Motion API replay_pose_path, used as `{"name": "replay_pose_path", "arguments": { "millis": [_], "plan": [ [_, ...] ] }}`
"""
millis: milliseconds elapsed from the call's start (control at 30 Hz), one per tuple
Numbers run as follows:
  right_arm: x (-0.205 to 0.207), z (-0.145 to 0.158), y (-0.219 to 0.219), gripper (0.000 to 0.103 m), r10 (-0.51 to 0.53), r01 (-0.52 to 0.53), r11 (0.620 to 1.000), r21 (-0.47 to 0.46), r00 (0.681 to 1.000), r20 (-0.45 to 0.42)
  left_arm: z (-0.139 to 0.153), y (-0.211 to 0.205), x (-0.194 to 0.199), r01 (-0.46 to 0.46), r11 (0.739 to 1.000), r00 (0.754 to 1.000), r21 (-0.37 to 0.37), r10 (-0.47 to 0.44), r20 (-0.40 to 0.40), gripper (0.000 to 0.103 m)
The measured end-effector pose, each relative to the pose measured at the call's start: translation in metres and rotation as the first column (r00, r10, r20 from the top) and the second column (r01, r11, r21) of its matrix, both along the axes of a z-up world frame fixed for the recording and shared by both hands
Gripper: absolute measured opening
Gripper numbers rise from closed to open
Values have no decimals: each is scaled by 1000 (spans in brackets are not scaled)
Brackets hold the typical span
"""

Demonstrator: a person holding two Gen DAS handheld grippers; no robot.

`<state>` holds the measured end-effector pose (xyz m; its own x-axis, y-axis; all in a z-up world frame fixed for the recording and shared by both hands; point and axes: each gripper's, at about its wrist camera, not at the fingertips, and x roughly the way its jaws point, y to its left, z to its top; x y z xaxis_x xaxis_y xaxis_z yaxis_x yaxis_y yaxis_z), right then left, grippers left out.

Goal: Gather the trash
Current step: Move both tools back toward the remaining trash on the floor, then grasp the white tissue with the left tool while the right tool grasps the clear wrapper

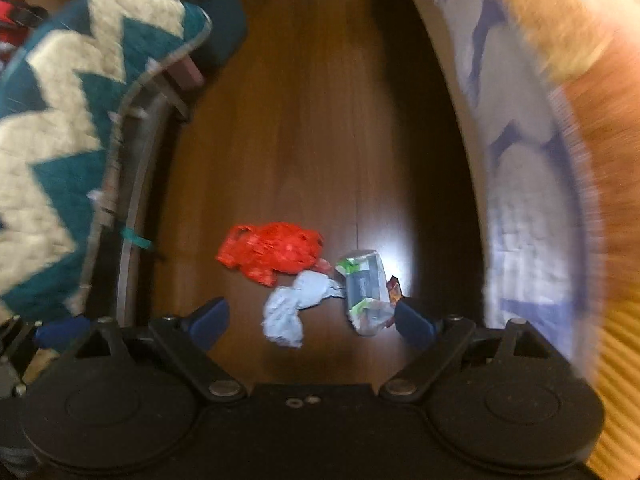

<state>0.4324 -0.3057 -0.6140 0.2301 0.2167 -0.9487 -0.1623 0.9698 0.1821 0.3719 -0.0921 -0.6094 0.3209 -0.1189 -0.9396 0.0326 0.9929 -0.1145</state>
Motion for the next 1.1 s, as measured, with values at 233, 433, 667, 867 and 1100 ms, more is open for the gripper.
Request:
{"name": "replay_pose_path", "arguments": {
  "millis": [233,433,667,867,1100],
  "plan": [
    [25,-107,-1,87,29,-32,997,-72,999,-35,-111,-21,25,-18,1000,999,17,19,-26,100],
    [40,-170,-6,83,31,-36,994,-107,998,-49,-186,-38,44,-5,1000,999,31,6,-48,100],
    [46,-206,0,74,96,-100,984,-146,995,-35,-234,-55,53,54,998,997,45,-51,-59,100],
    [44,-215,2,49,100,-103,984,-148,995,-27,-251,-60,61,79,996,994,47,-75,-84,61],
    [37,-210,1,25,97,-97,980,-172,995,-7,-247,-65,54,101,993,993,54,-97,-71,27]
  ]
}}
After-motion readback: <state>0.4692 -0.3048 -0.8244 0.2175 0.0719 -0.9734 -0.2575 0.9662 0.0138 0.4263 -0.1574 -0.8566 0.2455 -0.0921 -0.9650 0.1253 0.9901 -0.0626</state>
